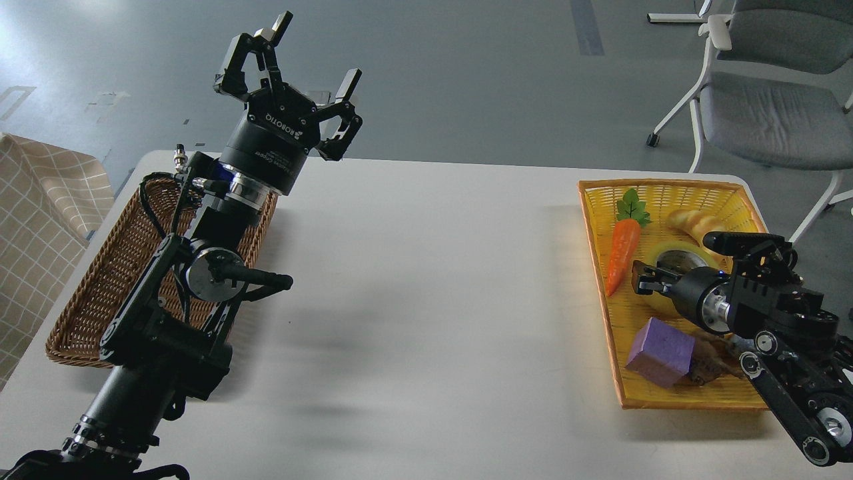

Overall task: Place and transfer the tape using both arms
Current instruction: 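Close the right gripper on the rim of the yellow tape roll, then lift the tape roll out of the tray and carry it toward the table center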

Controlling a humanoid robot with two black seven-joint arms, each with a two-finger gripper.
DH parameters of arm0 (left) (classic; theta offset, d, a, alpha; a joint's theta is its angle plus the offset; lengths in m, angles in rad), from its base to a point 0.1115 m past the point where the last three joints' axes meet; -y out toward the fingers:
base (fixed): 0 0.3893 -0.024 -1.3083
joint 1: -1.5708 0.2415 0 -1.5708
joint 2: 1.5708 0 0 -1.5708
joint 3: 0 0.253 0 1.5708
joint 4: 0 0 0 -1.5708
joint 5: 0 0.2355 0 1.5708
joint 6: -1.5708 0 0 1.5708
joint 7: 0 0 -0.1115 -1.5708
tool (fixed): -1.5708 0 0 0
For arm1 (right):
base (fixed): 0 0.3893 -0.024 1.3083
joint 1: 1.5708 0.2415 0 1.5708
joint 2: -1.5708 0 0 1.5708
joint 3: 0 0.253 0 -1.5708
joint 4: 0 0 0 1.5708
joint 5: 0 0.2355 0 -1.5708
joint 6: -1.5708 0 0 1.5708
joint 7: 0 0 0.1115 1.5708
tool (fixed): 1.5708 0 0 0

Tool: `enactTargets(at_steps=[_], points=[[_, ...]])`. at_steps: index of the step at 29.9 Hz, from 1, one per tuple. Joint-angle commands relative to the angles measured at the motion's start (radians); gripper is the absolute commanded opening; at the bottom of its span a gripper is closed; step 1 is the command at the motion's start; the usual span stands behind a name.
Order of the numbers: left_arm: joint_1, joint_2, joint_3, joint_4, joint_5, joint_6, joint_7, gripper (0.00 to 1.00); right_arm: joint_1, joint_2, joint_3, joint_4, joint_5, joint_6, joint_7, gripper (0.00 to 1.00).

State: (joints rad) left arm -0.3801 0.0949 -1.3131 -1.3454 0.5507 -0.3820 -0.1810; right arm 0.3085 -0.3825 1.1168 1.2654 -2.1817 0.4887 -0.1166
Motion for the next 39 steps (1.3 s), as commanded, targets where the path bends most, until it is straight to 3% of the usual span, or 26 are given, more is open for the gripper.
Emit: enactTargets(at_steps=[1,5,15,24,30,39], points=[[0.0,0.0,0.0,0.0,0.0,0.0,0.0,0.98,0.0,0.005,0.0,0.006,0.0,0.0,0.005,0.21],[0.0,0.005,0.0,0.0,0.0,0.0,0.0,0.98,0.0,0.007,0.001,0.008,0.0,0.0,0.006,0.12],[0.004,0.011,0.0,0.002,0.0,0.0,0.0,0.98,0.0,0.008,0.008,0.025,0.0,0.0,0.006,0.05],[0.007,0.009,0.0,0.0,0.0,0.0,0.0,0.98,0.0,-0.002,0.017,0.084,0.0,0.0,0.015,0.05],[0.01,0.011,0.002,0.0,0.0,0.0,0.0,0.98,0.038,-0.024,0.038,0.143,0.0,0.0,0.055,0.05],[0.01,0.025,-0.002,-0.005,0.0,0.0,0.0,0.98,0.264,-0.064,0.029,0.175,0.0,0.0,0.057,0.05]])
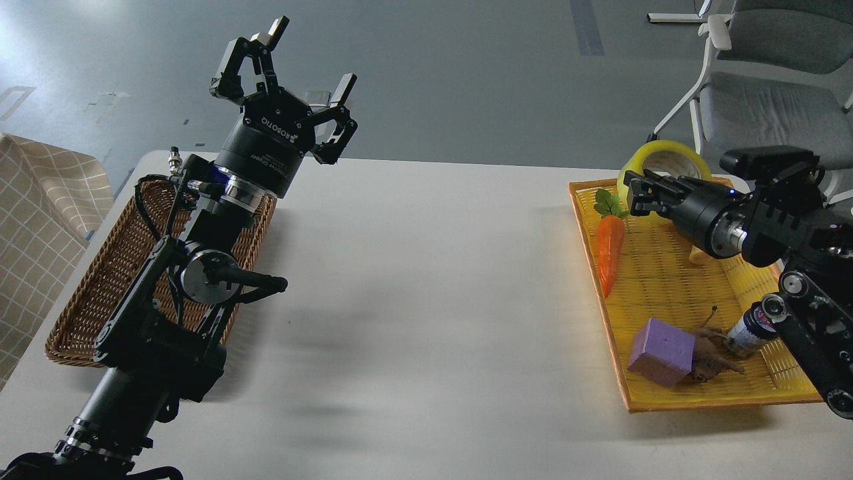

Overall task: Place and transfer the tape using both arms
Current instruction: 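Lift the tape roll out of the tray and carry it toward the table center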

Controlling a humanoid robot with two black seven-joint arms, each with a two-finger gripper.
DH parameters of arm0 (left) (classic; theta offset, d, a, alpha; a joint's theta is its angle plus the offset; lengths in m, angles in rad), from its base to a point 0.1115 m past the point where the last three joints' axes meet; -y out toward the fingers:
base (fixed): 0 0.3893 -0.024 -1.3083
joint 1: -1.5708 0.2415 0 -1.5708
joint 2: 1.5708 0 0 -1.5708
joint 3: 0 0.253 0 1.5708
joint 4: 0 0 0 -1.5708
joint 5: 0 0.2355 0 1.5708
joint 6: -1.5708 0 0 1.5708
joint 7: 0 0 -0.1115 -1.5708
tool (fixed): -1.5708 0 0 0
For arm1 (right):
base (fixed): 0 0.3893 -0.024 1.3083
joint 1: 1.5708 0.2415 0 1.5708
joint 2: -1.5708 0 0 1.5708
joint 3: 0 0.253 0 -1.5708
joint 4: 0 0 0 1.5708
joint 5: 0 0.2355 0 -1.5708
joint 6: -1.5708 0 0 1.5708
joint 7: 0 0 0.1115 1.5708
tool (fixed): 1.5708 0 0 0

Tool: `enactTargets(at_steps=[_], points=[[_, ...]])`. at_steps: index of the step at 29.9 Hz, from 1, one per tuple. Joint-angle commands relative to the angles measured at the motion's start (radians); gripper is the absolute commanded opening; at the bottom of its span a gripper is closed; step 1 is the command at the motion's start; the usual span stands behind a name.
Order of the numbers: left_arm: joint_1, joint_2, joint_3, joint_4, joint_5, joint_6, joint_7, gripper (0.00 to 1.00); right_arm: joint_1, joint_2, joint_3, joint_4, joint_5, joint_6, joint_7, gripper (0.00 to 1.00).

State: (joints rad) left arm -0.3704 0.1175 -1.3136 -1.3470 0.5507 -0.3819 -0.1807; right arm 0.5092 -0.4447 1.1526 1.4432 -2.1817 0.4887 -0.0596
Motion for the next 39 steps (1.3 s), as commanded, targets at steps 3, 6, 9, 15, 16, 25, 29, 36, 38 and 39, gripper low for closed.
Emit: enactTargets(at_steps=[3,6,9,15,16,25,29,36,38,39], points=[[0.004,0.004,-0.003,-0.006,0.0,0.0,0.0,0.98,0.138,0.007,-0.062,-0.007,0.0,0.0,0.0,0.05],[0.004,0.005,-0.004,-0.007,0.0,0.0,0.001,0.98,0.196,0.044,-0.146,-0.01,0.0,0.0,0.001,0.05],[0.004,0.008,-0.006,-0.007,0.0,0.002,0.0,0.98,0.235,0.124,-0.188,-0.015,0.0,0.0,0.001,0.06],[0.005,0.01,-0.012,-0.007,0.0,0.002,0.0,0.98,0.288,0.247,-0.255,-0.032,0.0,0.0,0.001,0.06],[0.005,0.01,-0.013,-0.007,0.0,0.002,0.0,0.98,0.29,0.257,-0.26,-0.033,0.0,0.0,0.001,0.06],[0.007,0.01,-0.013,-0.007,0.0,0.003,0.0,0.98,0.273,0.369,-0.281,-0.043,0.0,0.0,0.001,0.06],[0.008,0.01,-0.013,-0.007,0.0,0.003,0.0,0.98,0.253,0.391,-0.312,-0.041,0.0,0.0,0.001,0.06],[0.013,0.01,-0.015,-0.007,0.0,0.003,0.0,0.98,0.195,0.425,-0.369,-0.052,0.0,0.0,0.0,0.06],[0.013,0.01,-0.015,-0.007,0.0,0.003,0.0,0.98,0.186,0.435,-0.378,-0.058,0.0,0.0,0.0,0.06],[0.013,0.01,-0.015,-0.007,0.0,0.003,0.0,0.98,0.181,0.442,-0.381,-0.061,0.0,0.0,0.0,0.06]])
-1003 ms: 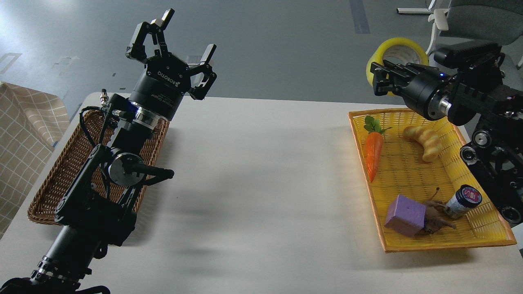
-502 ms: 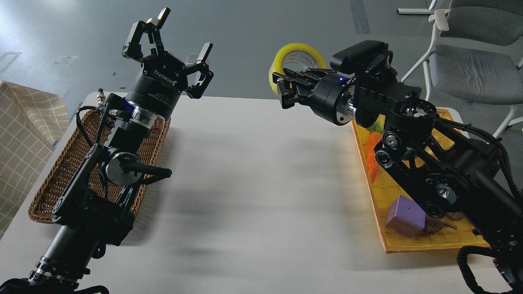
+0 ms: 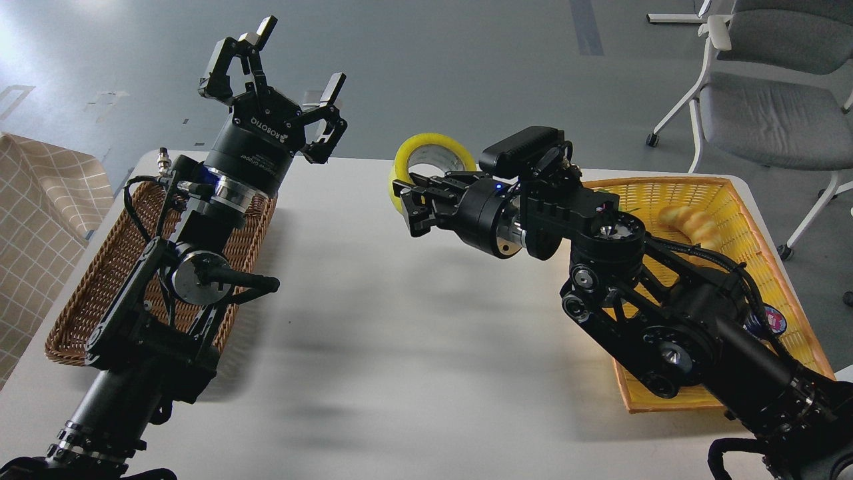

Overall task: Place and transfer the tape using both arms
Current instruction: 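Lift the tape roll out of the tray and carry it toward the table center, then set the tape roll on the table and open the right gripper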

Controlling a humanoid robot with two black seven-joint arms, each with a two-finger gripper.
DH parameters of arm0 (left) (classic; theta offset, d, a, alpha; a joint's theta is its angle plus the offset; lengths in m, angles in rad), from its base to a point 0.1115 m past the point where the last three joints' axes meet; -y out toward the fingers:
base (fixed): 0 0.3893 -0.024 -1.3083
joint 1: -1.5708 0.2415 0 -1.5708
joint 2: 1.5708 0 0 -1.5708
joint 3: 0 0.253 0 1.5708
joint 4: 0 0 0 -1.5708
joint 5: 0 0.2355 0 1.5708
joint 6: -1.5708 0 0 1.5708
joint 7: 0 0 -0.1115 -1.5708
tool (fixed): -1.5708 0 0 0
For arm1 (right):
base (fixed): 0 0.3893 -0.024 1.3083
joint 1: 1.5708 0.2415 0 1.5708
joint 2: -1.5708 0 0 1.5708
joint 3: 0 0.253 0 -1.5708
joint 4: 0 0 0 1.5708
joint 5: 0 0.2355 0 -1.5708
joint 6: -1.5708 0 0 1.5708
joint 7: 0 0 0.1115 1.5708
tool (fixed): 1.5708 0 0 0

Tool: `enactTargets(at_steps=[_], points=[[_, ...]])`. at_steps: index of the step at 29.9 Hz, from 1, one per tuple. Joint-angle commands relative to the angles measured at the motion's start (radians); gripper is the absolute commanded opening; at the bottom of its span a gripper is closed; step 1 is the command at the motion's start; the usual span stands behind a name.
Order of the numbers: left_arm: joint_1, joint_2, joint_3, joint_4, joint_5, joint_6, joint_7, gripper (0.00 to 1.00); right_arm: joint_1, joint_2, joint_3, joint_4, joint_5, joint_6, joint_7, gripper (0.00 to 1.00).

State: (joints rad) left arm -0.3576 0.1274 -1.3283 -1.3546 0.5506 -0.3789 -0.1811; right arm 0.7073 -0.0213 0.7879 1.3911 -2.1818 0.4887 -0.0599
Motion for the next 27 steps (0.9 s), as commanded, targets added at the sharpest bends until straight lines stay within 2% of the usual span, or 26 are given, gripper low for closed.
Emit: enactTargets(at_steps=[1,27], points=[[-0.001,0.0,0.0,0.0,0.0,0.0,0.0,0.98,-0.026,0.021,-0.028,-0.017,0.0,0.0,0.0,0.06],[0.0,0.015,-0.003,0.0,0.0,0.0,-0.001,0.98,-0.121,0.021,-0.085,-0.126,0.0,0.0,-0.001,0.06]])
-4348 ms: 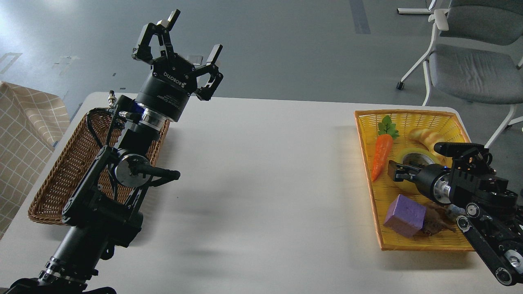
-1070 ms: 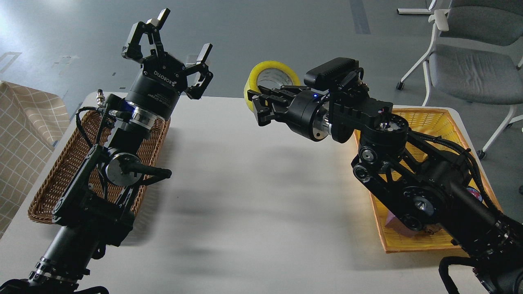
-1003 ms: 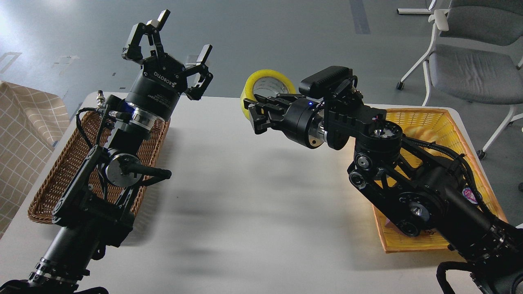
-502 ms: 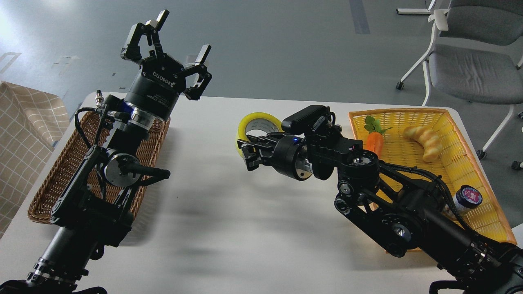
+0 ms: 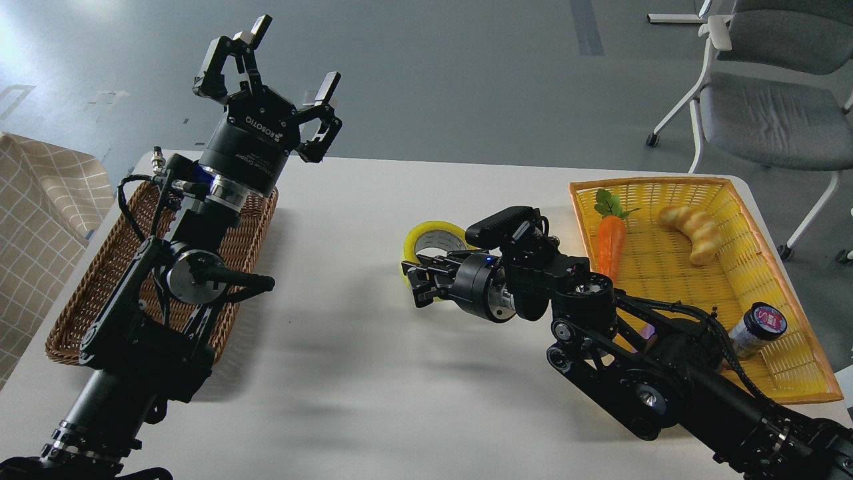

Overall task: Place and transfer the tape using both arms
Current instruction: 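Set the tape roll on the table and open the right gripper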

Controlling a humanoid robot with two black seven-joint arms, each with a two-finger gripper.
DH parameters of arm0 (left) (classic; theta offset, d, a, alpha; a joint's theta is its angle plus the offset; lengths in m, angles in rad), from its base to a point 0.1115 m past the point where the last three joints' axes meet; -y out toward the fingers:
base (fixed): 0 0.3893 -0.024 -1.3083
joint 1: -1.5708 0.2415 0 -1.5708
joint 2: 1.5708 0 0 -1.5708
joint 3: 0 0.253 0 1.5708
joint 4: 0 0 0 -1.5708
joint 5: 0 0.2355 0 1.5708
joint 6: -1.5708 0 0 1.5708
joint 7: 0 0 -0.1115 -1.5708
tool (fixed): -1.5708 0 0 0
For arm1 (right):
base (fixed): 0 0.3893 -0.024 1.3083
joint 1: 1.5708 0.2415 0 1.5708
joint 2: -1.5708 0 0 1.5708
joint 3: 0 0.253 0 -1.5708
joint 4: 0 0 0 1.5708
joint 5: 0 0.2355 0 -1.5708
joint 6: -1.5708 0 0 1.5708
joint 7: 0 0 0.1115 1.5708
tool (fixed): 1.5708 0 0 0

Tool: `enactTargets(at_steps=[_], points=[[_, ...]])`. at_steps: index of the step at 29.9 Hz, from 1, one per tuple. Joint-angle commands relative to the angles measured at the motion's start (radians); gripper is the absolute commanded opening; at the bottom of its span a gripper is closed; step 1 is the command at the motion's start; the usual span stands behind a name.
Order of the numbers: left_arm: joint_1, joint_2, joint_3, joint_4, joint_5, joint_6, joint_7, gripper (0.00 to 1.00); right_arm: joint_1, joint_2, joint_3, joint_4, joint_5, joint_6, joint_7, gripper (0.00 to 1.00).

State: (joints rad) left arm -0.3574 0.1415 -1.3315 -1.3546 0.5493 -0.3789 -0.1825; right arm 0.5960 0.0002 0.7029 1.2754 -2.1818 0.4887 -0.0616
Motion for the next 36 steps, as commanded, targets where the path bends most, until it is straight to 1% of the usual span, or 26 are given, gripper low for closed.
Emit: enactTargets(at_steps=[1,8,9,11,13,14,15,17,18,21,23,24,25,27,31,36], points=[[0.002,0.001,0.0,0.0,0.001,0.0,0.0,0.98,-0.016,0.0,0.0,-0.011,0.0,0.0,0.0,0.06],[0.005,0.0,-0.001,0.0,0.001,0.0,0.0,0.98,-0.035,0.0,0.0,-0.031,0.0,0.0,-0.006,0.07],[0.005,0.0,-0.001,0.0,0.0,0.0,0.0,0.98,-0.036,0.0,0.0,-0.034,0.0,0.0,-0.006,0.08],[0.005,0.0,-0.001,0.0,0.001,0.0,0.0,0.98,-0.036,0.0,-0.002,-0.037,0.0,0.0,-0.009,0.15],[0.006,0.0,-0.001,-0.001,0.001,0.002,-0.002,0.98,-0.039,0.0,-0.002,-0.051,0.0,0.0,-0.011,0.17],[0.009,0.0,-0.001,-0.004,0.001,0.002,-0.002,0.98,-0.041,0.0,-0.002,-0.062,0.0,0.0,-0.011,0.19],[0.012,0.001,-0.001,-0.014,0.001,0.002,0.0,0.98,-0.042,0.0,0.0,-0.068,0.0,0.0,-0.011,0.26],[0.014,0.001,-0.001,-0.02,0.001,0.002,0.0,0.98,-0.044,0.0,-0.002,-0.071,0.0,0.0,-0.011,0.36],[0.014,0.001,-0.001,-0.02,0.001,0.002,0.0,0.98,-0.044,0.0,-0.002,-0.076,0.0,0.0,-0.011,0.46],[0.014,0.001,-0.001,-0.02,0.001,0.002,0.0,0.98,-0.045,0.0,-0.008,-0.096,0.0,0.0,-0.011,0.53],[0.014,0.001,-0.001,-0.02,0.001,0.002,0.0,0.98,-0.045,0.0,-0.008,-0.105,0.0,0.0,-0.011,0.62],[0.014,0.001,-0.001,-0.02,0.001,0.002,0.0,0.98,-0.045,0.0,-0.008,-0.111,0.0,0.0,-0.011,0.72],[0.015,0.001,-0.001,-0.02,0.001,0.002,0.0,0.98,-0.045,0.0,-0.008,-0.114,0.0,0.0,-0.011,0.76],[0.017,0.001,-0.001,-0.02,0.001,0.002,0.0,0.98,-0.045,0.0,-0.003,-0.125,0.0,0.0,-0.009,0.94],[0.018,0.001,-0.001,-0.02,0.001,0.002,0.0,0.98,-0.044,0.0,0.032,-0.117,0.0,0.0,-0.009,0.96],[0.02,0.0,-0.001,-0.02,0.001,0.0,0.0,0.98,-0.022,0.0,0.104,-0.061,0.0,0.0,-0.009,0.99]])
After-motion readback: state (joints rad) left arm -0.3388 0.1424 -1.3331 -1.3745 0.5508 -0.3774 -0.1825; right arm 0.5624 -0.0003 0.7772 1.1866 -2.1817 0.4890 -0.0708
